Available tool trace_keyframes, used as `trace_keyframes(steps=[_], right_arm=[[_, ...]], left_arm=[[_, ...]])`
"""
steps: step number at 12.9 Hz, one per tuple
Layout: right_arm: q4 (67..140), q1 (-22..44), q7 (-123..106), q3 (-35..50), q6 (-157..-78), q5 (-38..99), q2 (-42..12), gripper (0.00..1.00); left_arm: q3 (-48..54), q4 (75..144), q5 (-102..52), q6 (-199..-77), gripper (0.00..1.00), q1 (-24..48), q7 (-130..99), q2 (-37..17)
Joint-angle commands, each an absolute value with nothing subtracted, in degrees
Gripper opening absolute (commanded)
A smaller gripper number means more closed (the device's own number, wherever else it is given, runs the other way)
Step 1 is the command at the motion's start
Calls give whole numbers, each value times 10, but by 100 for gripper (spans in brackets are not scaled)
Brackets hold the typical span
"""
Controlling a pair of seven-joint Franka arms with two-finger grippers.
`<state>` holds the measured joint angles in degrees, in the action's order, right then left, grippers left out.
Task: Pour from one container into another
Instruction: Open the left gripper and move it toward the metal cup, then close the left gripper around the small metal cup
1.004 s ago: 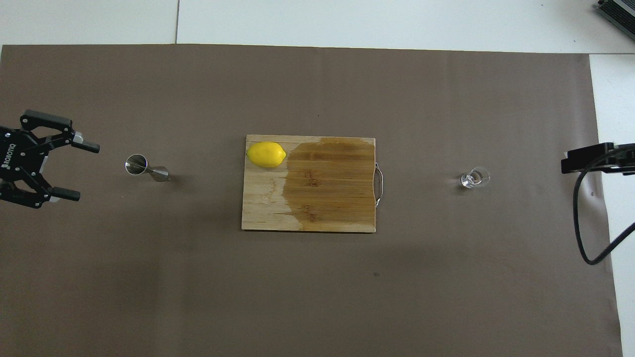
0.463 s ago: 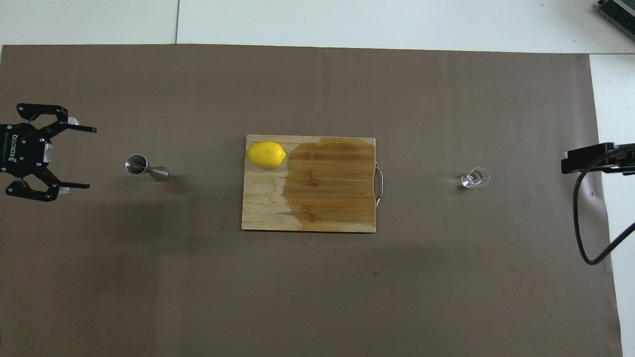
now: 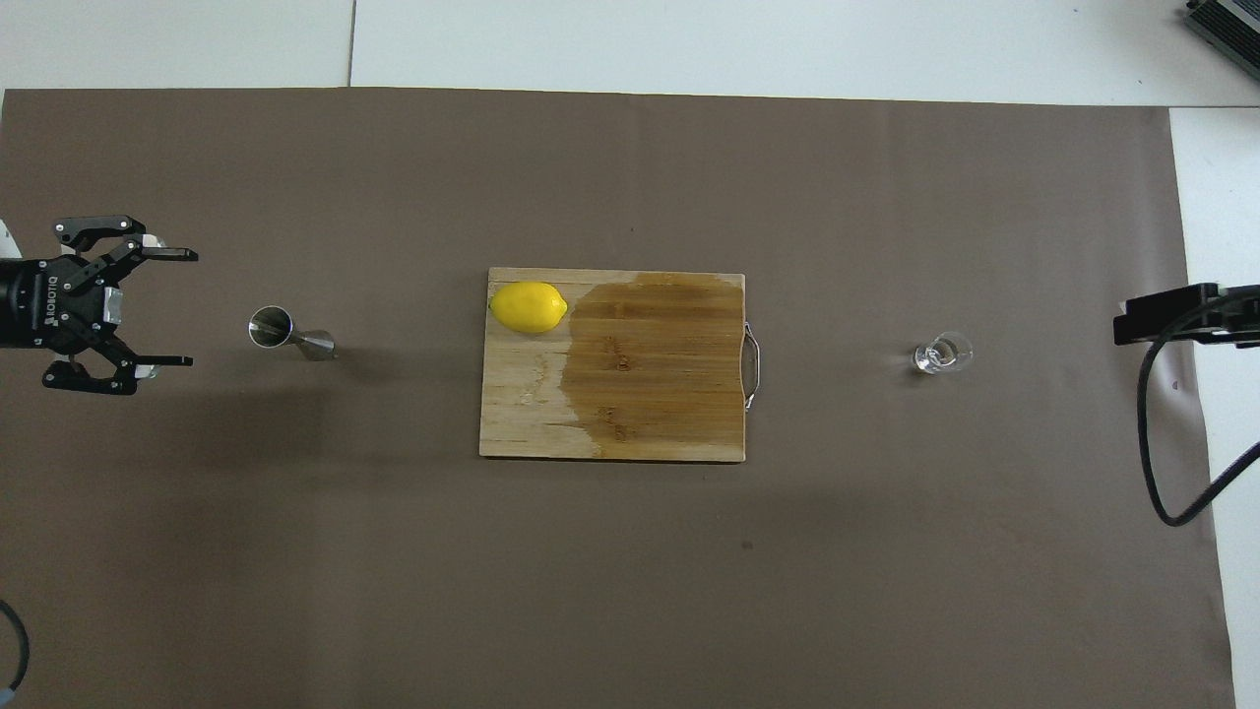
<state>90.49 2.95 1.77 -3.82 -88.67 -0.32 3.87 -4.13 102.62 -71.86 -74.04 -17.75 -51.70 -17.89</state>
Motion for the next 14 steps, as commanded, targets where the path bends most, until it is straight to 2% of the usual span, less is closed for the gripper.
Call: trace_keyframes(steps=[1,10,14], right_arm=[[908,27,16,-36,-880,-3,46,100],[908,27,16,-36,-880,-3,46,100],[908,27,16,-36,-880,-3,46,100]], left_arm=[[-39,1041,-753,-737,100,-195,-526,-198],[-32,1075,-777,-794,100,-175,-521,-209],[-31,1068,-780,-788,100,-179,-511,-253]])
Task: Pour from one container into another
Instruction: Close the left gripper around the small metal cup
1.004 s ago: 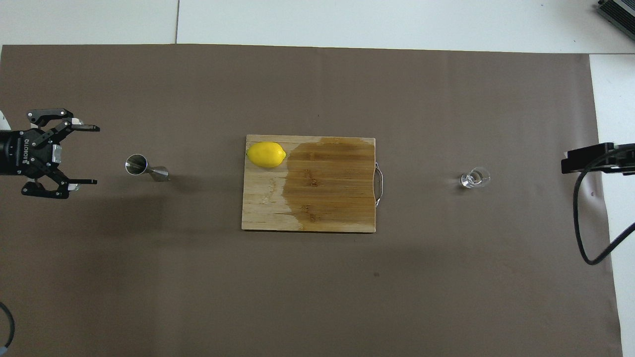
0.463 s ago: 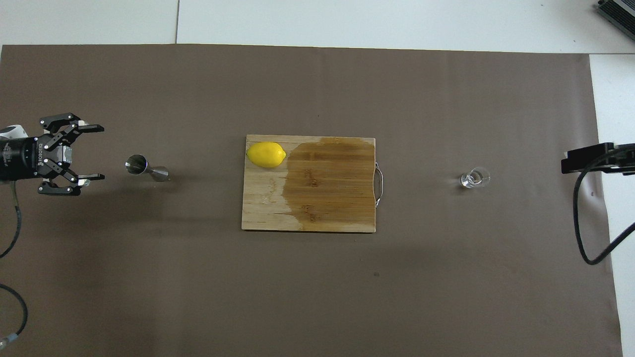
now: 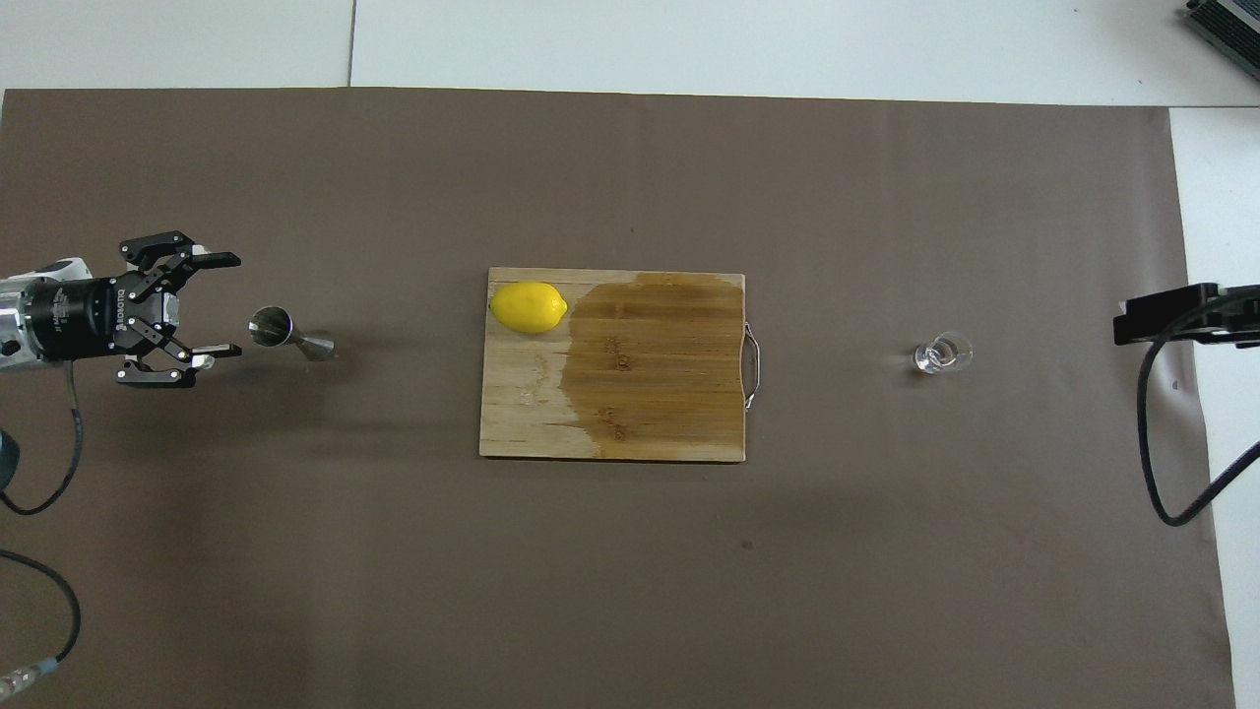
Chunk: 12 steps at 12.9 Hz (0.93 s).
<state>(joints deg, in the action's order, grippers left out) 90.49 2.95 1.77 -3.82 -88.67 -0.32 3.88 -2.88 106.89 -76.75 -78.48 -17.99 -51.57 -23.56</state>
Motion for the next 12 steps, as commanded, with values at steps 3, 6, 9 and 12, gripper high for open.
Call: trace_keyframes(steps=[3,6,9,12], right_arm=[[908,27,16,-36,-880,-3,46,100],[908,27,16,-36,-880,-3,46,100],[908,27,16,-36,-880,-3,46,100],[908,27,16,-36,-880,-3,46,100]], left_arm=[[-26,1063,-780,-789,100,-185,-504,-277],[14,1040,-771,-789,100,-227,-486,-303],[55,1012,-746,-793,100,-264,-476,-338],[56,1006,-734,-804,100,-266,-437,-345]])
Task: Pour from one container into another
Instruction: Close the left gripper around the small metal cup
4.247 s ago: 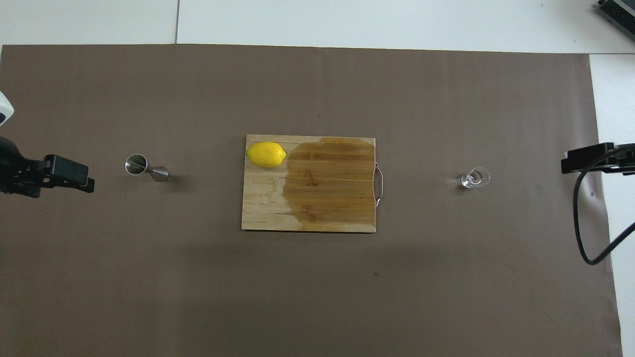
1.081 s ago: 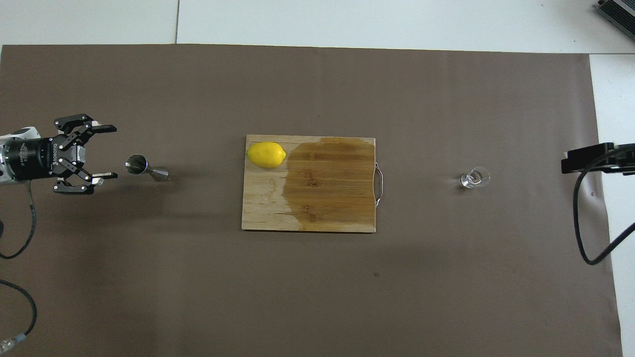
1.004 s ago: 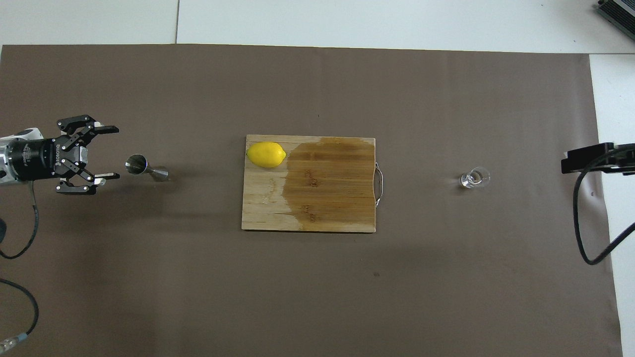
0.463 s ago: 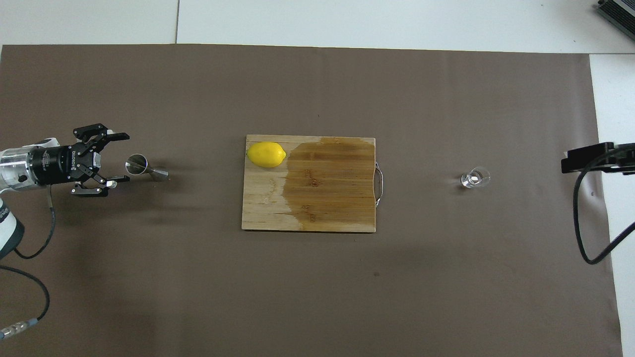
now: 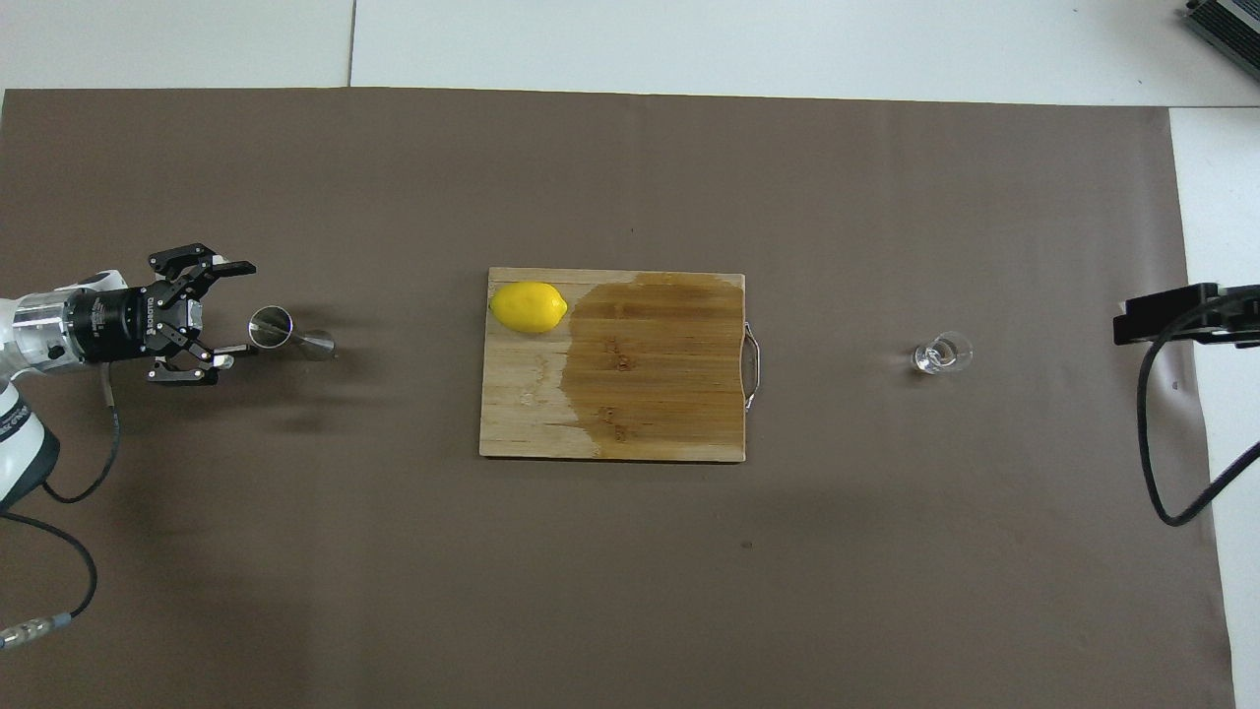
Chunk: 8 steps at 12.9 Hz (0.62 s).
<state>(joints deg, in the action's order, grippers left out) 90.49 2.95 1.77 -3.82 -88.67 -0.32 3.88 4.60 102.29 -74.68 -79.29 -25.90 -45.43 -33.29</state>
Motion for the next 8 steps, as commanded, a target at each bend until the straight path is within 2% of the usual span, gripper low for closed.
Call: trace_keyframes(steps=[1,8], right_arm=[[908,27,16,-36,-880,-3,46,100],[908,27,16,-36,-880,-3,46,100]], left_arm=[[56,1007,-733,-811,100,-265,-431,-349],[58,1020,-715,-821,100,-265,-403,-366]])
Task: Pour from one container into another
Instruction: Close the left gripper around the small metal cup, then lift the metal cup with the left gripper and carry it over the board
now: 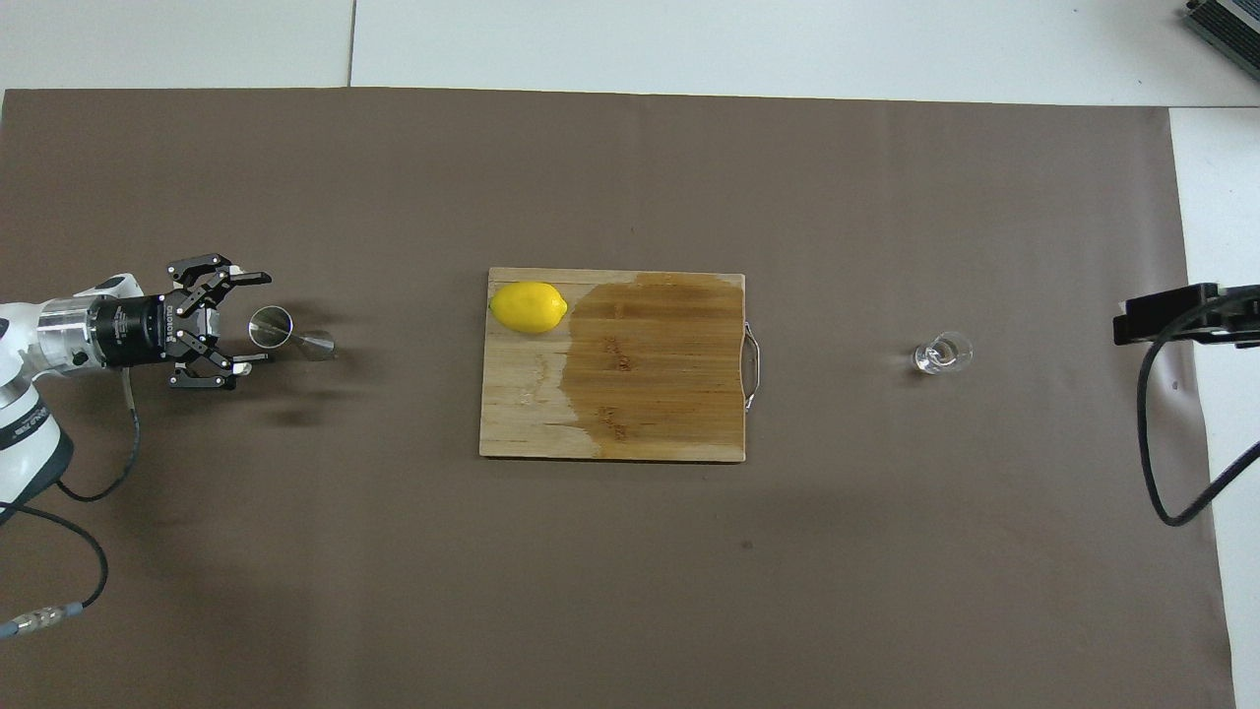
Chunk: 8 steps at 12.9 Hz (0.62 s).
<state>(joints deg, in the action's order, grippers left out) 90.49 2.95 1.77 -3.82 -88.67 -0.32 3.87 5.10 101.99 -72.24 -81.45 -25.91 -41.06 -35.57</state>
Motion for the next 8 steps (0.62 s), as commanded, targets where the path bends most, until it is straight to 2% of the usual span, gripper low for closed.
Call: trace_keyframes(steps=[1,8], right_arm=[[908,27,16,-36,-880,-3,46,100],[908,27,16,-36,-880,-3,46,100]], left_arm=[[59,1021,-715,-821,100,-265,-403,-367],[64,1038,-717,-821,100,-267,-406,-368]])
